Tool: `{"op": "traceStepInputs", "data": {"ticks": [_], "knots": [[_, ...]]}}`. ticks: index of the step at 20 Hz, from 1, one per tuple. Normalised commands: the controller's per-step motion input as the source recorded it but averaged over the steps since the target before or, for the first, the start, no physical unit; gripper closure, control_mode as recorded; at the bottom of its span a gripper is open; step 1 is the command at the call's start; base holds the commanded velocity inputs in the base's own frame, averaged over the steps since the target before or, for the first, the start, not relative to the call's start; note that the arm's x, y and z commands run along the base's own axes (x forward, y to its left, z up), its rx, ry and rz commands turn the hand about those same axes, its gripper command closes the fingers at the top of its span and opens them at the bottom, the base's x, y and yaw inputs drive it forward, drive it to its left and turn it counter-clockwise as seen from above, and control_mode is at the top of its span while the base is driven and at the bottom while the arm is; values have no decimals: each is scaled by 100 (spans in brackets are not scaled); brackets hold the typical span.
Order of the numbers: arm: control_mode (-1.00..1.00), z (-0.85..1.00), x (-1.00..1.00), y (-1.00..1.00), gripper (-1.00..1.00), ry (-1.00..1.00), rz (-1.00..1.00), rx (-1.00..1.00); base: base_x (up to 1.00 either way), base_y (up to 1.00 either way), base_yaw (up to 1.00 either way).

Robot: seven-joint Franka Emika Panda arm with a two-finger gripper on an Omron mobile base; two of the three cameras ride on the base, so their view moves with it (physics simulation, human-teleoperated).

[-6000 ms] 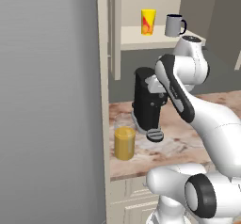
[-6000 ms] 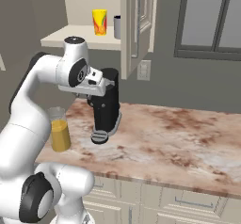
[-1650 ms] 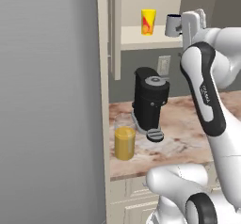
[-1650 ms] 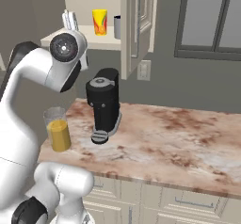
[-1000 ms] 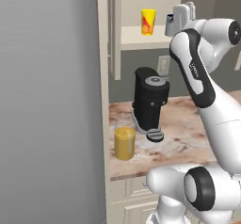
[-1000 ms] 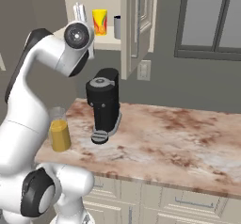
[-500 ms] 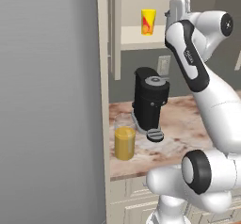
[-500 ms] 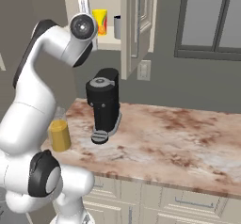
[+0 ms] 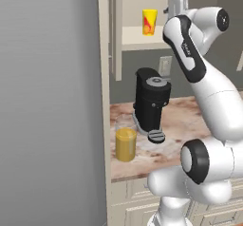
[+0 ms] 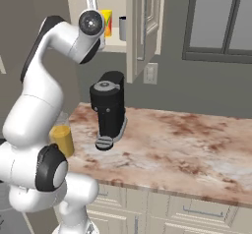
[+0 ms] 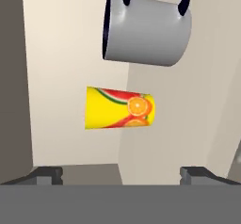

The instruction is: There is a tray on the dining counter. Grab the cup, mug, and pitcher and place them on the tray. The pitcher may be placed next to the tray if it cannot fit the tray.

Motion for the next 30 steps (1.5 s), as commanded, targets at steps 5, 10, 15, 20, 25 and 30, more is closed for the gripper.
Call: {"op": "traceStepInputs", "data": {"ticks": [5,10,15,20,25,30], "knots": [[-100,0,35,-10,-100,0,0,0,0,0,0],[-100,0,39,-4,-100,0,0,0,0,0,0],[-100,0,29,0,-100,0,0,0,0,0,0],[-100,0,19,0,-100,1,0,0,0,0,0],[-100,0,16,0,-100,1,0,0,0,0,0],[-100,1,14,0,-100,0,0,0,0,0,0]]}}
